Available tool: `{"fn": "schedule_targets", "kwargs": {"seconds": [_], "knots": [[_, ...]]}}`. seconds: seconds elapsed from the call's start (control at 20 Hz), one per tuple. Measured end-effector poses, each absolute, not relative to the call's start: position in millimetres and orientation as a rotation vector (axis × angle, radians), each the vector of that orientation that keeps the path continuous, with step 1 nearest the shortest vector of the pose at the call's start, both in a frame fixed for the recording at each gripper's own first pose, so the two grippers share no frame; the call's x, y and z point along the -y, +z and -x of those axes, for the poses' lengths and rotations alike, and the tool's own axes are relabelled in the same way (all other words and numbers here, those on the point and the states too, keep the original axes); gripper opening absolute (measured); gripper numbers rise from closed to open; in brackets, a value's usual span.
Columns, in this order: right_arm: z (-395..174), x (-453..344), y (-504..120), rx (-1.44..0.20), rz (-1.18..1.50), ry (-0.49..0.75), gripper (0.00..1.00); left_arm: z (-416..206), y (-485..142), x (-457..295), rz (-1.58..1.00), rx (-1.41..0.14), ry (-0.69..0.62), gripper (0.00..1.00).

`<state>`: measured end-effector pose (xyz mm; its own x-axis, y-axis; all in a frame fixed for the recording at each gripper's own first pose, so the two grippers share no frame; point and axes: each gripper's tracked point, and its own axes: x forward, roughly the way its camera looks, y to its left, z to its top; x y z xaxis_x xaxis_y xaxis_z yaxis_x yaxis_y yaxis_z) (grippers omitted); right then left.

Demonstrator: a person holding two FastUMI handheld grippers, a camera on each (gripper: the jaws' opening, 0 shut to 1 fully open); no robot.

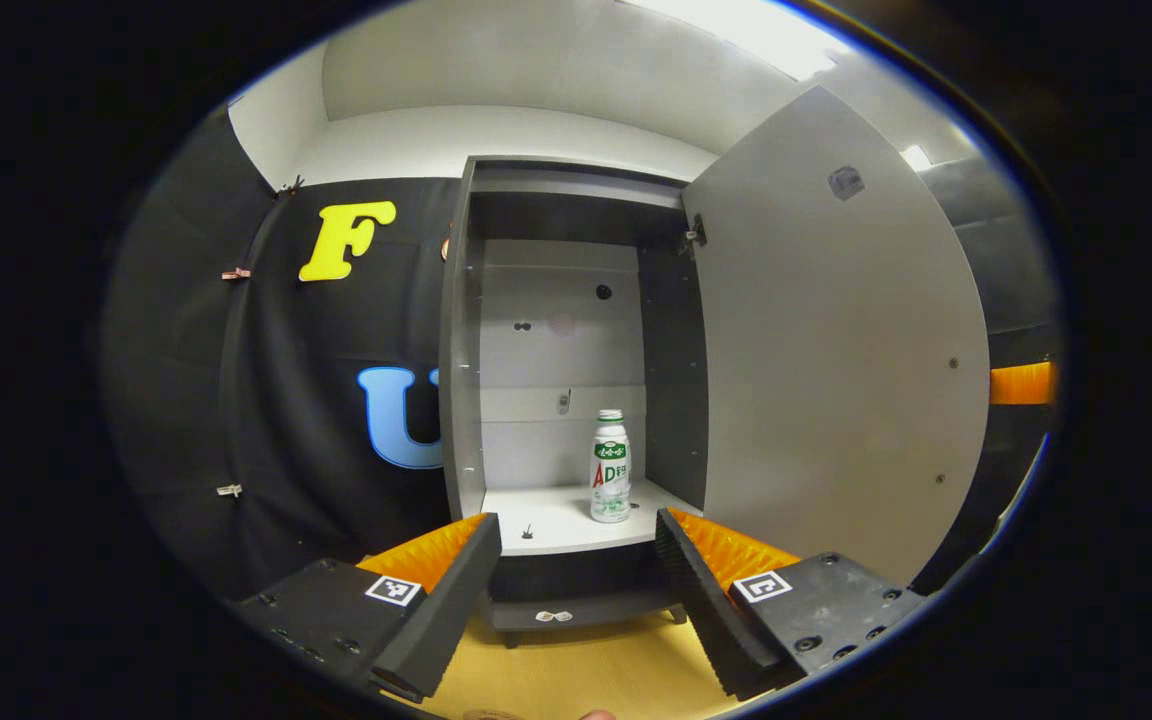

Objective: Open the cabinet door with the right hand, grasp the bottle in the cabinet with the left hand and place it on the coaster, then close the cabinet door with the right hand.

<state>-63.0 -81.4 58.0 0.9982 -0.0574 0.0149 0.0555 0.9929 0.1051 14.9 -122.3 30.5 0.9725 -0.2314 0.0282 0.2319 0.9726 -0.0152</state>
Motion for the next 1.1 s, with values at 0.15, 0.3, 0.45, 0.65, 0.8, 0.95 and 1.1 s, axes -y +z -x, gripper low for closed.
{"fn": "schedule_targets", "kwargs": {"seconds": [0.15,0.3,0.45,0.65,0.8,0.95,1.1], "knots": [[66,86,60,0.032,-0.081,-0.085,0.62,-37,31,139,0.010,0.026,-0.258,0.98],[68,93,59,0.036,-0.054,-0.129,0.78,-70,26,159,0.012,0.017,-0.282,0.97],[72,104,54,0.024,-0.043,-0.172,0.95,-109,20,176,0.016,0.003,-0.282,0.97],[76,119,58,0.036,-0.047,-0.202,0.96,-167,19,194,-0.008,0.003,-0.269,0.98],[76,128,55,0.034,-0.034,-0.202,0.98,-210,10,207,-0.016,-0.018,-0.252,0.97],[71,132,53,0.027,-0.021,-0.184,0.98,-249,0,217,-0.025,-0.042,-0.227,0.98],[65,136,57,0.048,-0.021,-0.163,0.98,-281,-10,223,-0.028,-0.060,-0.197,0.98]]}}
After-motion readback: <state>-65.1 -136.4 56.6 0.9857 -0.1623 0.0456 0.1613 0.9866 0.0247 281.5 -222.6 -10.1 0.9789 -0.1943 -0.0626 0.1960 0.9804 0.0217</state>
